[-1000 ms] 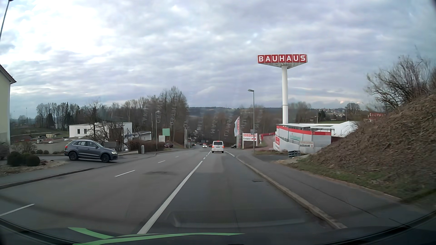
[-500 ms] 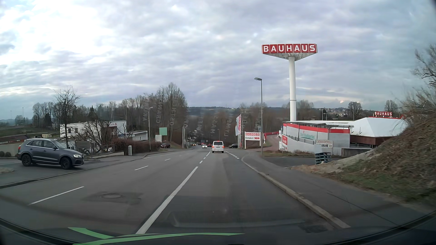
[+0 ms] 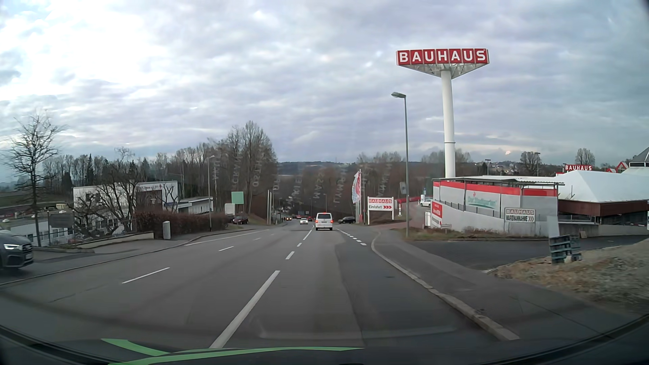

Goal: Follow the waypoints while adhering to traffic rules and regulations

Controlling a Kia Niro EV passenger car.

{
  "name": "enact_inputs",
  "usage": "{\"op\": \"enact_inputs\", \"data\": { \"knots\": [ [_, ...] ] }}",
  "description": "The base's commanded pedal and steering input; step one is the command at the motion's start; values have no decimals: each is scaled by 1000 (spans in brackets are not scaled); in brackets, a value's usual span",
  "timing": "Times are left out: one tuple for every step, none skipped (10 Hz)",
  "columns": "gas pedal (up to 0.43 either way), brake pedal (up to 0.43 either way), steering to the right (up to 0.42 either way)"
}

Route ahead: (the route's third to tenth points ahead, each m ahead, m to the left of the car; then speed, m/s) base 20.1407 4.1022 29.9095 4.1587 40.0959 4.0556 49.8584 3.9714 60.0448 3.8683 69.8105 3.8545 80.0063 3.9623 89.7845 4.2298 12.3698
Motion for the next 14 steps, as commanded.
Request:
{"op": "enact_inputs", "data": {
  "knots": [
    [0, 140, 4],
    [0, 140, 4],
    [0, 134, 4],
    [0, 134, 4],
    [0, 134, 4],
    [0, 134, 4],
    [0, 140, 4],
    [0, 134, 3],
    [0, 134, 3],
    [0, 134, 3],
    [0, 134, 4],
    [0, 140, 3],
    [0, 140, 3],
    [0, 140, 3]
  ]
}}
